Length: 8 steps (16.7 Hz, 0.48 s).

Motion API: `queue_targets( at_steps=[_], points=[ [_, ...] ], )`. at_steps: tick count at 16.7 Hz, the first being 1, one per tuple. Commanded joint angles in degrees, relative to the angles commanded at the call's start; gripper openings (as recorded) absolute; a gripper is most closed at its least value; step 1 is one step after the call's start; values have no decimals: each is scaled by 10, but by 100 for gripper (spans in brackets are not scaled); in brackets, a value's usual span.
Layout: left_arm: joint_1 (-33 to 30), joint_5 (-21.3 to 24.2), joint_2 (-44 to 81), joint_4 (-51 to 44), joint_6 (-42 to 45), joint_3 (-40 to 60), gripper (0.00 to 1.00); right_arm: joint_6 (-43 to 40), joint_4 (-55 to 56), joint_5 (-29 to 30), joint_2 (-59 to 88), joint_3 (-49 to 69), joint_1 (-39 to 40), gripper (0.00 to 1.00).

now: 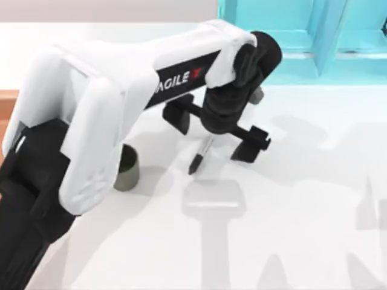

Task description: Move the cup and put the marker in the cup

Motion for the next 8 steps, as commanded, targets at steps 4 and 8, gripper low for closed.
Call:
queue_targets(
  at_steps=[4, 8],
  points=[
    [0, 0, 0, 2, 0, -2, 100, 0, 0, 0, 0, 0, 0, 100],
    [0, 0, 0, 2, 0, -2, 70, 0, 0, 0, 0, 0, 0, 100]
  ],
)
